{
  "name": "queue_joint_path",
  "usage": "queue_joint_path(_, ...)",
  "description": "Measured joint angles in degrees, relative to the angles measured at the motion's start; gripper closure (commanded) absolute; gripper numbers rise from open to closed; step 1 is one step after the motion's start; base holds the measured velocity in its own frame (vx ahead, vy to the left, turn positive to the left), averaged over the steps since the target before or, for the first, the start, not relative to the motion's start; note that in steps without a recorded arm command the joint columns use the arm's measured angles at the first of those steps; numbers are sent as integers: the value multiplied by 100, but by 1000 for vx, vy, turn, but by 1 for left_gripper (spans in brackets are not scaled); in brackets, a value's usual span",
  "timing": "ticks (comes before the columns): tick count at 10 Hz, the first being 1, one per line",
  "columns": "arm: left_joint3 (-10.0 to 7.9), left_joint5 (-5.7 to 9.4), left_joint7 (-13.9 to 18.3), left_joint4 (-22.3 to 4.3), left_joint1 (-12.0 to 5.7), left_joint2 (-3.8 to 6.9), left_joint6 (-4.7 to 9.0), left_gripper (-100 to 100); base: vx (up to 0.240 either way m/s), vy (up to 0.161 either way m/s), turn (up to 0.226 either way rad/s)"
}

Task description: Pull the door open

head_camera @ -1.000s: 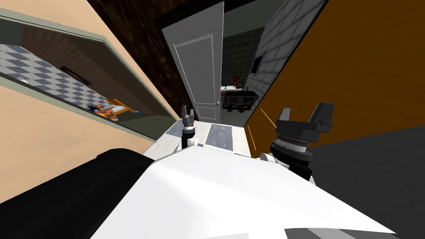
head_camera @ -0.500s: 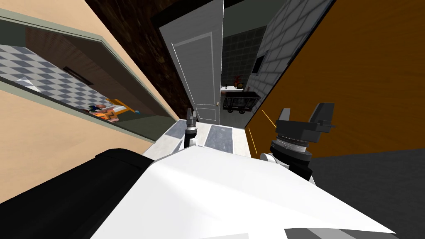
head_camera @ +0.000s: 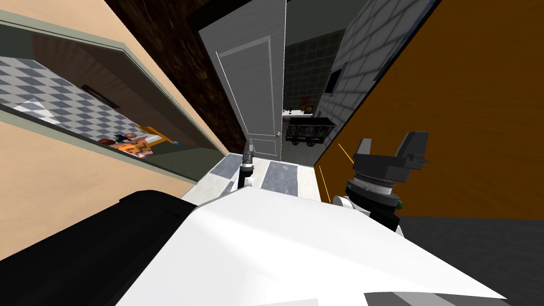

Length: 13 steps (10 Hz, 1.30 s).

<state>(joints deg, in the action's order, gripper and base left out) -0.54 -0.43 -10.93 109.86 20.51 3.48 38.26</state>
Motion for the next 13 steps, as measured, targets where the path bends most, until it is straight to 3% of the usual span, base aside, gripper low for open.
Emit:
queue_joint_path(5,20,-115,-517,-682,-254,119,122,-100,96,-24,27)
queue_joint_path(7,37,-161,-725,-838,-297,174,112,-100,82,-19,18)
queue_joint_path(13,54,-285,-1298,-1654,-586,288,302,-100,85,-28,27)
